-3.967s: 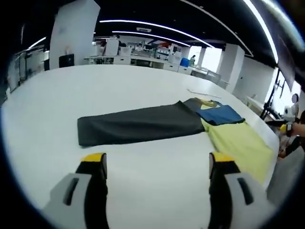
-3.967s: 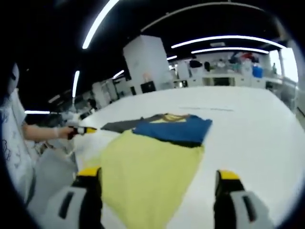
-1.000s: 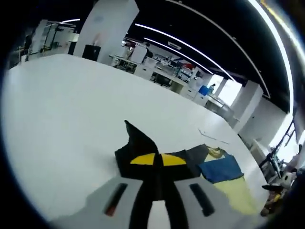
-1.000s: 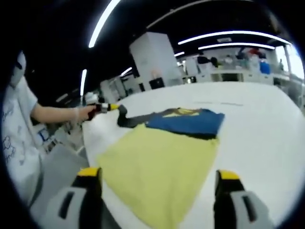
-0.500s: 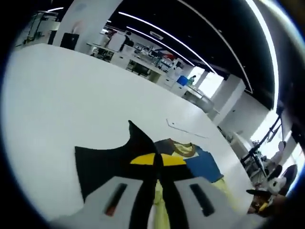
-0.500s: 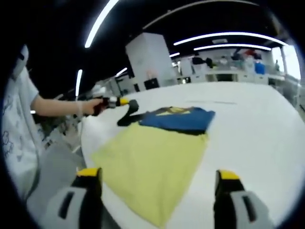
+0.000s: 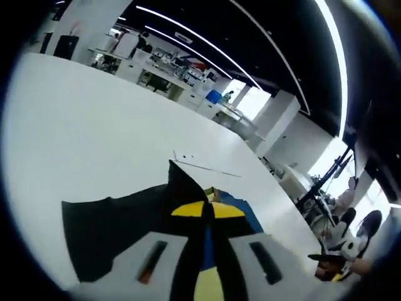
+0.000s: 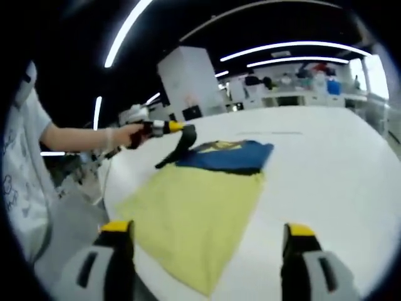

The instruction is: Fold the garment on the visible template until the final outline fits inside the template.

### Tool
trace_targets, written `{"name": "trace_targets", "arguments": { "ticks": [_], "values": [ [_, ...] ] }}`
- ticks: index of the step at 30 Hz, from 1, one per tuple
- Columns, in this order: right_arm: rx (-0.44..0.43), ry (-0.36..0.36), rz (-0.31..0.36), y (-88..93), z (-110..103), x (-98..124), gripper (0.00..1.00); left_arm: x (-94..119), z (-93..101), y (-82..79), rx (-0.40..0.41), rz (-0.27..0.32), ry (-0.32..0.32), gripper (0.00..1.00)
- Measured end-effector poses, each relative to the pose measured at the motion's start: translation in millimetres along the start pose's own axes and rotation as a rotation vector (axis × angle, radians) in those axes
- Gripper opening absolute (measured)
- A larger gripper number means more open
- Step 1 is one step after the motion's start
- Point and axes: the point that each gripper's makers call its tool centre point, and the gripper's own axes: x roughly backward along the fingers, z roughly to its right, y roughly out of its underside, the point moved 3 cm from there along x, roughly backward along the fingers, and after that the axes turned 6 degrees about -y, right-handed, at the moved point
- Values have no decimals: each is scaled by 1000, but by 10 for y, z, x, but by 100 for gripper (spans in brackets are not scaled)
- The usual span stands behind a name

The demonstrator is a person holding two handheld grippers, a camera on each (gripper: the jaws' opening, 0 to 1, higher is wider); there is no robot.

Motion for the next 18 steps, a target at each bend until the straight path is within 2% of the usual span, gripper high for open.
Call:
{"name": "trace_targets", "arguments": {
  "ticks": [18],
  "values": [
    [-52,37,28,115,38,122,99,-583,859,438,-34,-103,153,0]
  ]
}}
